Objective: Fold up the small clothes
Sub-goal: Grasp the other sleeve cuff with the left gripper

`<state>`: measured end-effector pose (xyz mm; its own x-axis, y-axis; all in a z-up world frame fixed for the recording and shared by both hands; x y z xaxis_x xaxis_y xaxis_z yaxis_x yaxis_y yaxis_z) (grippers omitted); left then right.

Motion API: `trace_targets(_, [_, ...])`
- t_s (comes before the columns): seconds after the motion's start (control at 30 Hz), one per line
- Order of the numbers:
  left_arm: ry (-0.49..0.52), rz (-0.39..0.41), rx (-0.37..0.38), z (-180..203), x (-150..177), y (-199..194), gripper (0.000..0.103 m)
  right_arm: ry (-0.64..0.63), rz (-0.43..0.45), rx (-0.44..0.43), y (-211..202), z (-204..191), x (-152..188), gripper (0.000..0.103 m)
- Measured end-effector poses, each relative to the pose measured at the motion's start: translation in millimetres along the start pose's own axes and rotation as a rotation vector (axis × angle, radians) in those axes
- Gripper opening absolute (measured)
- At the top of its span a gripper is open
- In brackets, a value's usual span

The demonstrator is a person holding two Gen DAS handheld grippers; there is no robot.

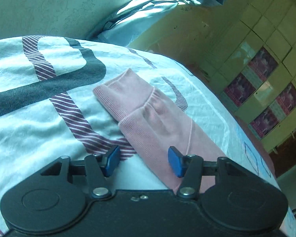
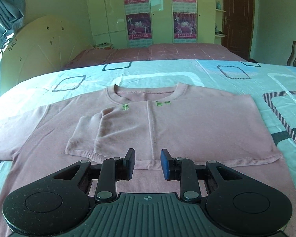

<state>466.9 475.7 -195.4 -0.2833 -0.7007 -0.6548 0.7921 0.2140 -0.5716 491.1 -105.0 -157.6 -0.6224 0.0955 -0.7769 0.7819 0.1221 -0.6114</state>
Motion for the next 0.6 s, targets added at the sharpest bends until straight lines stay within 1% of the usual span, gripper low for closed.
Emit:
trace_targets(0.07, [-0.067,0.007,0.027,-8.1,-9.7,6.9,0.049,-0.005,0.006,0.005,1.0,-3.7,-6.1,0.028])
trace_targets(0.23, [-0.18,0.03,0.078,-20.2,-24.9,21.9,0.047,0.013,-0.006,0.041,-0.1,3.7,-9.1,0.028])
trace_targets(0.27, [-0.194,0.033,0.084,-21.5,-26.2,23.5,0.046,0.024,-0.012,0.049,0.3,8.1,-9.0,0.028])
trace_targets(0.3, [-0.199,0.03,0.081,-22.3,-27.4,26.6,0.039,0.035,-0.016,0.056,0.6,11.9,-8.7,0.028])
trace_targets(0.33, [-0.176,0.02,0.052,-23.0,-28.3,30.2,0.025,0.053,-0.024,0.062,0.2,17.5,-7.9,0.028])
trace_targets(0.37, [-0.144,0.009,0.024,-24.4,-30.0,33.9,0.019,0.066,-0.029,0.069,0.6,21.8,-7.4,0.028])
trace_targets(0.4, [-0.119,0.007,0.015,-22.6,-30.4,34.2,0.015,0.078,-0.033,0.076,1.0,25.8,-7.0,0.028])
trace_targets(0.5, [0.003,0.02,-0.03,-7.0,-31.5,30.3,0.011,0.105,-0.037,0.083,0.3,35.0,-6.4,0.028])
trace_targets(0.53, [0.033,0.027,-0.024,1.6,-30.6,26.7,0.011,0.112,-0.036,0.082,-0.4,37.2,-6.5,0.028])
trace_targets(0.6, [0.08,0.035,0.017,25.1,-25.6,19.7,0.011,0.116,-0.036,0.078,0.2,40.0,-6.1,0.028])
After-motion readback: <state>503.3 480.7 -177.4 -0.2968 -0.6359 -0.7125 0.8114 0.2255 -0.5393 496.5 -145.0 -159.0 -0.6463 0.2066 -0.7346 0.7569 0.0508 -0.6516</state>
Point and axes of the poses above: each gripper's, at about its wrist camera, not at the fingertips, and y roughly the way its jaws point, z to its right, x to its underside, the point moved 8 cm from there along y, roughly the way its jaws point, and after that the axes turned 4 degrees about z, right-handed, at the moved point
